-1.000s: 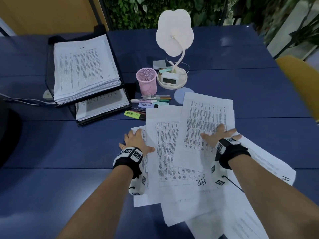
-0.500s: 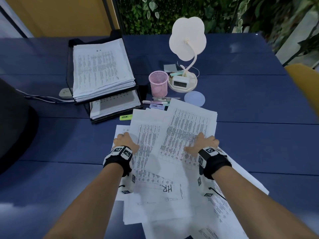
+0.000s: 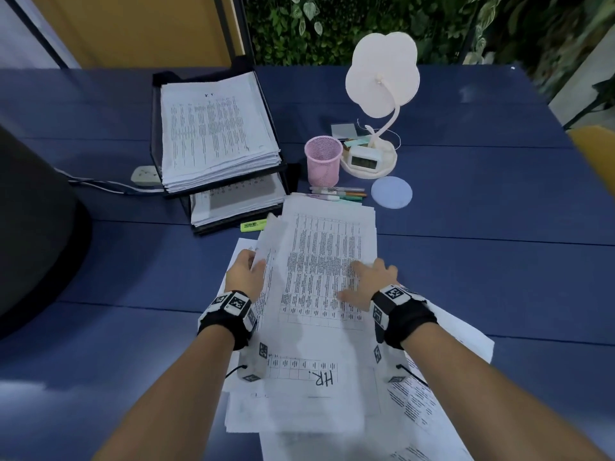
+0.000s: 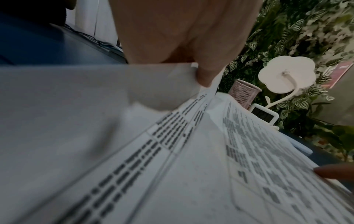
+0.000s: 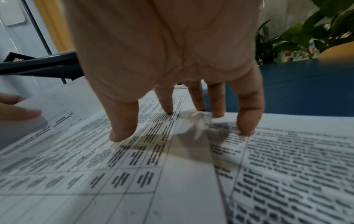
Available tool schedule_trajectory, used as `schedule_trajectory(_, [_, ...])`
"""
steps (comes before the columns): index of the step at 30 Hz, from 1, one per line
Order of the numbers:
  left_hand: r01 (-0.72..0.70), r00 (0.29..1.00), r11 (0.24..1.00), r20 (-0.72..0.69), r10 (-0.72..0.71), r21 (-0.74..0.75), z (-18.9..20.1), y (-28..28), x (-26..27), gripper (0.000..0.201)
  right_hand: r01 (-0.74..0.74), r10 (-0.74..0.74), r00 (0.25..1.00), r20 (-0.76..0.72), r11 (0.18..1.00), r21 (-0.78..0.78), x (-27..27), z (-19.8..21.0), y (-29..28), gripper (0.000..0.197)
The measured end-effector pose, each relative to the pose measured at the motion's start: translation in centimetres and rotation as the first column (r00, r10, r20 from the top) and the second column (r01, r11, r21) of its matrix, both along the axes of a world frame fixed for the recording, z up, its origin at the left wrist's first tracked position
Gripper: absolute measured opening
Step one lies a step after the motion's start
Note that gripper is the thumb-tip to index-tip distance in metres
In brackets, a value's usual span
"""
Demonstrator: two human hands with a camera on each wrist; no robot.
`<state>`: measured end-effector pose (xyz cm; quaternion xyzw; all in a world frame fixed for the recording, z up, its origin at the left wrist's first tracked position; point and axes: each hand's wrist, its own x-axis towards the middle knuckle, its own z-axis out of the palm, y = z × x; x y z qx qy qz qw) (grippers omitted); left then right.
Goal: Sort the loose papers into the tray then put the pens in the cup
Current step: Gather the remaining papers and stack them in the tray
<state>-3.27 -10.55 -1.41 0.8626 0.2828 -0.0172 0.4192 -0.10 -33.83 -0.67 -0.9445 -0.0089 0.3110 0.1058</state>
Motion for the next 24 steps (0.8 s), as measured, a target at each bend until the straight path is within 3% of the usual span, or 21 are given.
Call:
schedule_trajectory(6, [0.011, 1.000, 0.992, -0.027, -0.014, -0.124, 0.4, 0.9, -0.6, 0.038, -0.086, 0.087, 0.996, 0.032, 0.996, -0.008, 0.5, 0.3, 1.2, 0.061])
schedule_trajectory(8, [0.033, 0.999, 0.979, 0.000, -0.034, -0.203, 0.4, 1.4, -0.7, 0.036, -0.001, -0.001, 0.999, 0.048, 0.999, 0.038, 0.8, 0.7, 1.2, 0.055])
schedule_trajectory(10, [0.053, 0.999, 0.956, 0.023, -0.049, -0.287, 0.7, 1.8, -0.7, 0.035, 0.171, -0.177, 0.983, 0.050, 0.980, 0.098, 1.1, 0.9, 1.0, 0.064])
schedule_trajectory(13, [0.090, 0.995, 0.925, 0.064, -0.071, -0.370, 0.9, 2.9, -0.7, 0.035, 0.396, -0.425, 0.904, 0.050, 0.874, 0.280, 1.7, 0.6, 0.6, 0.072])
schedule_trajectory(15, [0.066, 0.997, 0.886, 0.067, -0.039, -0.459, 0.9, 3.3, -0.5, 0.036, 0.439, -0.509, 0.860, 0.019, 0.760, 0.479, 1.8, 0.3, 0.6, 0.051])
schedule_trajectory(18, [0.031, 0.999, 0.813, 0.033, -0.015, -0.581, 1.1, 2.8, -0.2, 0.036, 0.504, -0.571, 0.804, -0.168, 0.502, 0.703, 1.5, 0.3, 1.9, 0.023])
schedule_trajectory(24, [0.068, 0.996, 0.868, 0.080, -0.033, -0.491, 1.6, 2.4, 0.1, 0.030, 0.554, -0.628, 0.743, -0.230, 0.385, 0.738, 1.2, 0.7, 3.1, 0.029])
